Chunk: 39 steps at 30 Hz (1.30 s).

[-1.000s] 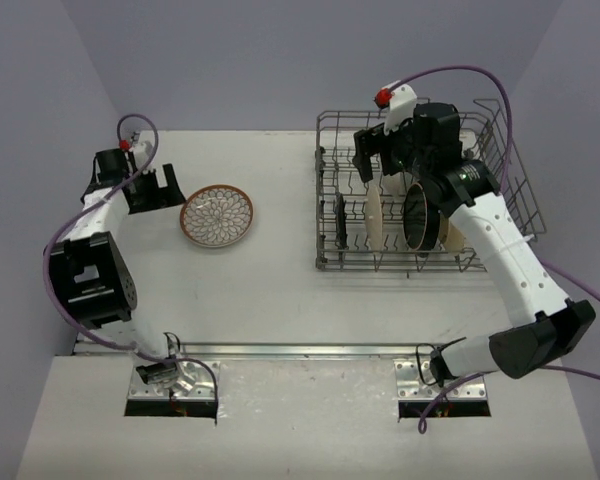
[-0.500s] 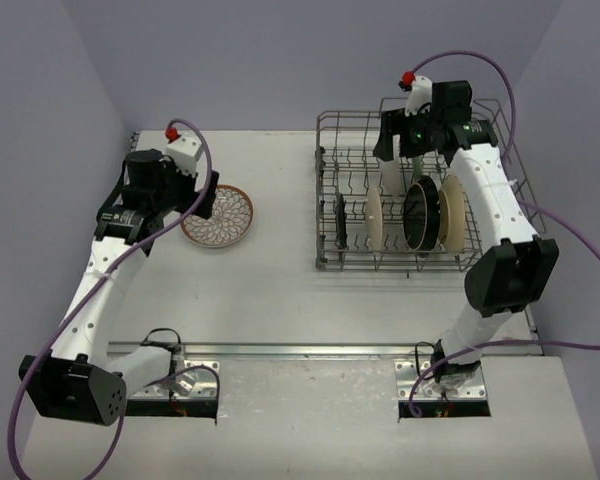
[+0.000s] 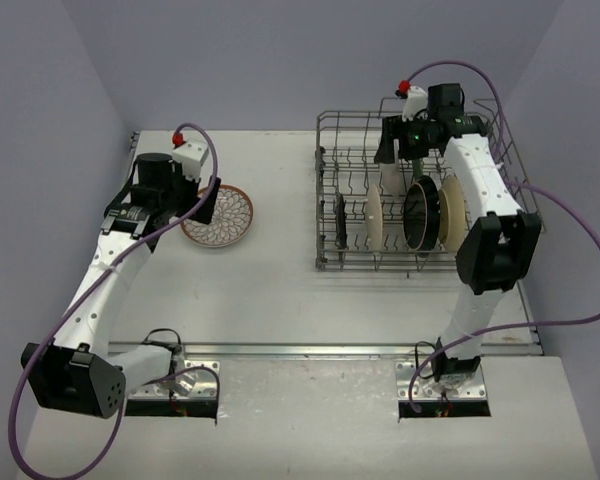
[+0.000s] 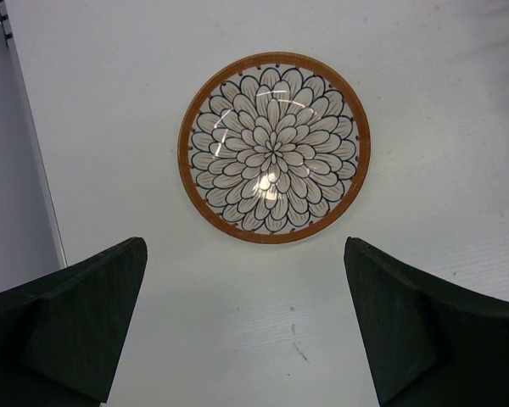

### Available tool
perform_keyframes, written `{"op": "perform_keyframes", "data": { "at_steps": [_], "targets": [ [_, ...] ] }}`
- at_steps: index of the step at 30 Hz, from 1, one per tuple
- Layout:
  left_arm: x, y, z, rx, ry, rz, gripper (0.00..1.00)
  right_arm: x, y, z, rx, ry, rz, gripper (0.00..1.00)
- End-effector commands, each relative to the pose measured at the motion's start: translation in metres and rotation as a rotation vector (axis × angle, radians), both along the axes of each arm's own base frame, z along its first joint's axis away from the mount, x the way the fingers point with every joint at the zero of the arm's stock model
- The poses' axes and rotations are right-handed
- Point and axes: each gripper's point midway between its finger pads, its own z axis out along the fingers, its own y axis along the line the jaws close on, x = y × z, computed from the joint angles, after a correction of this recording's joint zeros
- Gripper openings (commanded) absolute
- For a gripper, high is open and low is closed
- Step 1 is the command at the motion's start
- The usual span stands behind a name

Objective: Unload the plates from the dish rack

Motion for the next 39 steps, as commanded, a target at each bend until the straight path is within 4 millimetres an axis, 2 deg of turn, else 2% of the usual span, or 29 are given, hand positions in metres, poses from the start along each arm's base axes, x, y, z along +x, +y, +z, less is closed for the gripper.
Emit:
{"op": "perform_keyframes", "data": {
  "at_steps": [1, 7, 11, 14, 16, 18, 20, 26, 30, 39],
  "targets": [
    [0.004, -0.007, 0.011, -0.019, -0.022, -0.008, 1.0, 0.011, 0.005, -0.005, -0.003, -0.022, 0.066, 0.64],
    [-0.001, -0.013, 0.006, -0.032, -0.005, -0.014, 1.0, 0.015, 0.007, -0.018, 0.032, 0.0, 0.1, 0.55],
    [-0.005, -0.012, 0.001, -0.034, 0.008, -0.011, 1.0, 0.015, 0.005, -0.019, 0.112, 0.037, 0.078, 0.32],
    [-0.008, -0.018, -0.003, -0.055, 0.015, -0.036, 1.0, 0.014, -0.009, -0.017, 0.163, 0.057, 0.039, 0.16],
    [-0.009, -0.019, -0.002, -0.06, 0.011, -0.042, 1.0, 0.011, -0.009, -0.012, 0.185, 0.054, 0.047, 0.06],
    [-0.008, -0.019, 0.002, -0.061, -0.002, -0.042, 1.0, 0.008, -0.009, -0.003, 0.203, 0.043, 0.052, 0.01],
    [-0.006, -0.019, 0.007, -0.066, -0.016, -0.039, 1.0, 0.006, -0.009, 0.006, 0.215, 0.028, 0.061, 0.0],
    [-0.005, -0.029, 0.016, -0.113, -0.017, -0.07, 1.0, -0.005, 0.001, 0.057, 0.336, -0.032, 0.119, 0.0],
    [-0.001, -0.023, 0.018, -0.09, -0.032, -0.044, 1.0, -0.011, 0.006, 0.098, 0.404, -0.089, 0.164, 0.0],
    [0.003, -0.017, 0.02, -0.1, -0.051, 0.017, 1.0, -0.017, 0.001, 0.165, 0.318, -0.276, 0.209, 0.0]
  ]
}}
